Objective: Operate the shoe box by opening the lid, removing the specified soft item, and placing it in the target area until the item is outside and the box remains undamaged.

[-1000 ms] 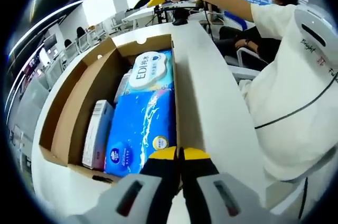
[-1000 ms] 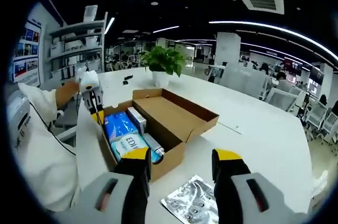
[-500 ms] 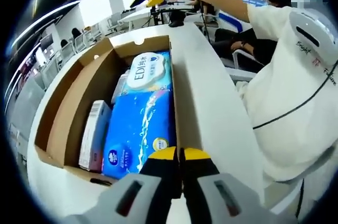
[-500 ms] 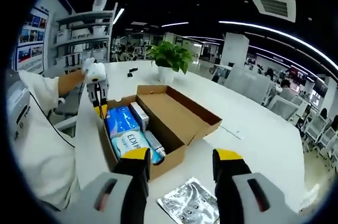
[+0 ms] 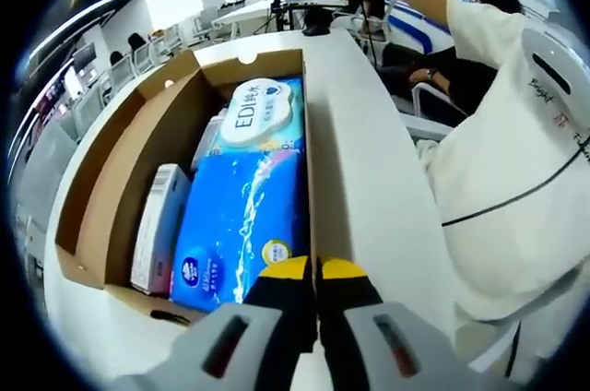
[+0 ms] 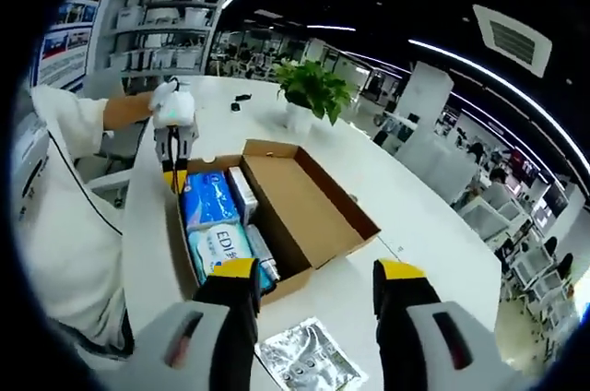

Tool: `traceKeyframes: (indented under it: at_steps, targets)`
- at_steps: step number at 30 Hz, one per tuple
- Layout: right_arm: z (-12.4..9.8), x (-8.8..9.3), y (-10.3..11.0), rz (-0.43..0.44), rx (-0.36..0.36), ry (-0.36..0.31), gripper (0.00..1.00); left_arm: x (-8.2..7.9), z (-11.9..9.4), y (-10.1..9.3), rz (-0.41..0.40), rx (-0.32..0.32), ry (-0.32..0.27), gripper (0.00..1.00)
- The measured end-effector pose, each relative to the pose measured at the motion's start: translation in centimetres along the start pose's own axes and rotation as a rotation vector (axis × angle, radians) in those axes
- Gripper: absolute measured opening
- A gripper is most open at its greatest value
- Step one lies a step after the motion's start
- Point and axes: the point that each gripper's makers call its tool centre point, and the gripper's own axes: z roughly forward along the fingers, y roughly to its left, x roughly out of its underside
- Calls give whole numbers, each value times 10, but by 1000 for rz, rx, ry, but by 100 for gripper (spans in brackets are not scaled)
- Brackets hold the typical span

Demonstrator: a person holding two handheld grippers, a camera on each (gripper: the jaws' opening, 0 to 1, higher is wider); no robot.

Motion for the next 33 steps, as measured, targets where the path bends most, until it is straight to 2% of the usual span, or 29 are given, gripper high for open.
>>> traceKeyframes:
  at_steps: [2, 5, 6, 7, 8, 9, 10, 11, 13, 14, 15, 17, 23, 24, 25, 26, 27, 29, 31, 33]
  targets:
    - [1, -1, 3, 10, -17, -7, 46, 0, 0, 0, 0, 2, -2, 1]
    - [5, -3, 4, 51, -30, -11, 31, -1, 0, -1, -11, -8, 2, 1]
    - [6, -3, 5, 65, -35, -13, 32, -1, 0, -2, -15, -11, 3, 1]
    - [10, -8, 18, 64, -117, -29, 33, 0, 0, -1, -28, -20, 10, 1]
    - [11, -9, 27, 59, -174, -26, 31, 0, 0, -1, -35, -20, 15, 1]
    - [12, -9, 29, 58, -186, -23, 25, 0, 0, -1, -32, -19, 16, 1]
    - [13, -10, 36, 34, -227, -19, 24, 0, 0, -1, -14, -22, 24, 1]
    - [12, -11, 47, -76, -307, -18, 26, 0, 1, -2, -8, -38, 43, 1]
    - [13, -13, 46, -62, -305, 0, 36, 0, 1, -1, -10, -42, 48, 1]
    - [13, -13, 47, -58, -306, 6, 38, 0, 1, -1, -11, -42, 48, 1]
    - [12, -12, 50, -47, -328, 50, 38, 0, 1, 0, -16, -42, 50, 1]
    - [13, -20, 52, -73, -334, 49, 38, 1, 0, 1, -37, -36, 43, 1]
    - [16, -19, 54, -107, -336, 83, 44, 1, 0, -1, -46, -44, 18, 1]
    - [18, -17, 56, -115, -345, 90, 44, 0, -1, 1, 15, -59, 4, 1]
    - [18, -16, 57, -116, -347, 94, 44, 5, -6, 5, 90, -100, 57, 1]
    - [23, -13, 61, -123, -370, 99, 44, 12, -6, 4, 36, -127, 119, 1]
    - [29, -11, 66, -116, -393, 95, 44, 9, -3, 0, -21, -104, 117, 1]
    - [38, -7, 72, -123, -405, 120, 44, 6, -2, 0, -42, -71, 99, 1]
    - [46, -3, 78, -146, -418, 148, 44, 7, -3, 1, -53, -65, 83, 0]
    - [56, -5, 86, -164, -453, 169, 44, 8, -4, 0, -6, -72, 46, 1]
